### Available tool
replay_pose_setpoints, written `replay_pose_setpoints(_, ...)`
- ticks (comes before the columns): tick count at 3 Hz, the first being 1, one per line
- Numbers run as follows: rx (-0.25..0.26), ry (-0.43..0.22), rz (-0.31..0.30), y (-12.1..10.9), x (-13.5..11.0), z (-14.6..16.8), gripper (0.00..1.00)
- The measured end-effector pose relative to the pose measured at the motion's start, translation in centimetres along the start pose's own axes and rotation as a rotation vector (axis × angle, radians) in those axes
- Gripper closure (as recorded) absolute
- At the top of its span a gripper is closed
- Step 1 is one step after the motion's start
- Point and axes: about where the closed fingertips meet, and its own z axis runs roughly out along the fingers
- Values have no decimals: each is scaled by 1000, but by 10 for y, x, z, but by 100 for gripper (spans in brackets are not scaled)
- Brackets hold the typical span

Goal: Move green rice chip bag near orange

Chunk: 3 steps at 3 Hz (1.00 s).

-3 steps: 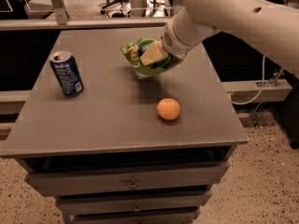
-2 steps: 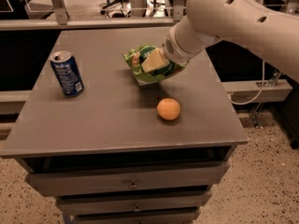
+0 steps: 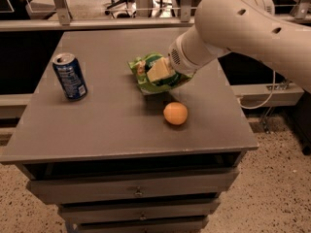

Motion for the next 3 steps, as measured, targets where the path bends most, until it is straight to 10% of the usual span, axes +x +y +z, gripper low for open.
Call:
replay_pose_setpoints(2,-26,-18,5,7,3,2,1)
replay_pose_setpoints(3,-40,-24,3,10,4,2,0)
